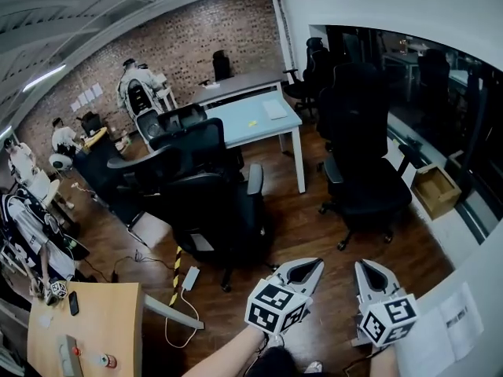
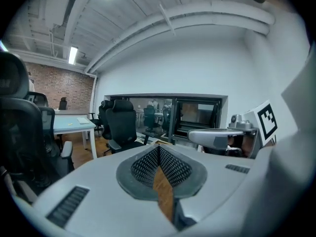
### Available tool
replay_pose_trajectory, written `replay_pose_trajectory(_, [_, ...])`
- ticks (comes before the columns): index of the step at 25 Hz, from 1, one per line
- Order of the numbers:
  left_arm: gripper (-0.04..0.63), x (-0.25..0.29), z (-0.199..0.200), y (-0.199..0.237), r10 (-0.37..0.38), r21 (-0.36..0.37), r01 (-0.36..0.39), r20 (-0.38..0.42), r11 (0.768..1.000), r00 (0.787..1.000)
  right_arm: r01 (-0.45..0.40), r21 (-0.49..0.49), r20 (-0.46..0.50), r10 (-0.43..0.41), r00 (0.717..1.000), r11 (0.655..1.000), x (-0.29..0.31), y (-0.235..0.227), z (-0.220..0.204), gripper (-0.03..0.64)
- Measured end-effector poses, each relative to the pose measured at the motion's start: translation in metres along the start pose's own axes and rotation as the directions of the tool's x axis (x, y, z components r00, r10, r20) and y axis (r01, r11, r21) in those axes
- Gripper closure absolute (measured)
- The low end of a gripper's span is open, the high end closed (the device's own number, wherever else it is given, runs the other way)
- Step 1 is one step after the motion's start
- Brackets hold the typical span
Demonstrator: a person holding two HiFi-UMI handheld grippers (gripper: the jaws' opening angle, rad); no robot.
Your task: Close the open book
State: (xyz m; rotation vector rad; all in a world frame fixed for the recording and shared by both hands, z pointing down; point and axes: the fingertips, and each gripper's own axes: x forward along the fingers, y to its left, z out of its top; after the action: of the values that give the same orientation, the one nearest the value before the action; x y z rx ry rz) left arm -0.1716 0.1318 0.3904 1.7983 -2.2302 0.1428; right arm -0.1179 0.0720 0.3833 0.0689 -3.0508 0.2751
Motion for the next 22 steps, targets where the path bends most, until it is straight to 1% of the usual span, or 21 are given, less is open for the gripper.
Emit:
replay_pose_trajectory(3, [0.591, 0.035, 0.0, 0.01, -0.055, 0.0, 0.055, -0.017, 0.999, 0.998, 0.062, 0.014, -0.006, -0.062, 0.998, 0.998, 0.013, -0.027, -0.003, 0.614])
replay_pose_trajectory(6, [0.591, 0.074, 0.006, 0.022, -0.134, 0.009, 0.134, -0.018, 0.991, 0.991, 0.134, 0.009, -0.012, -0.134, 0.991, 0.991, 0.031, -0.057, -0.003, 0.614])
replay_pose_trajectory(9, [0.591, 0.113, 0.01, 0.039, -0.223, 0.016, 0.224, -0.025, 0.975, 0.974, 0.213, -0.002, -0.021, -0.213, 0.977, 0.977, 0.054, -0.083, -0.002, 0.614])
replay_pose_trajectory(11, [0.591, 0.137, 0.015, 0.052, -0.282, 0.018, 0.283, -0.03, 0.959, 0.959, 0.273, -0.011, -0.026, -0.273, 0.962, 0.962, 0.069, -0.098, 0.001, 0.614])
replay_pose_trajectory(13, [0.591, 0.158, 0.021, 0.06, -0.354, 0.019, 0.355, -0.04, 0.935, 0.934, 0.342, -0.02, -0.027, -0.343, 0.939, 0.939, 0.08, -0.113, 0.007, 0.614])
replay_pose_trajectory(15, [0.591, 0.174, 0.027, 0.062, -0.43, 0.028, 0.432, -0.052, 0.902, 0.901, 0.415, -0.022, -0.027, -0.416, 0.909, 0.909, 0.086, -0.125, 0.013, 0.614])
replay_pose_trajectory(18, [0.591, 0.196, 0.034, 0.063, -0.518, 0.048, 0.521, -0.068, 0.852, 0.853, 0.498, -0.021, -0.026, -0.498, 0.867, 0.867, 0.093, -0.137, 0.018, 0.614])
replay_pose_trajectory(22, [0.591, 0.222, 0.037, 0.049, -0.619, 0.069, 0.626, -0.102, 0.776, 0.779, 0.612, -0.001, -0.019, -0.612, 0.79, 0.791, 0.079, -0.158, 0.017, 0.614])
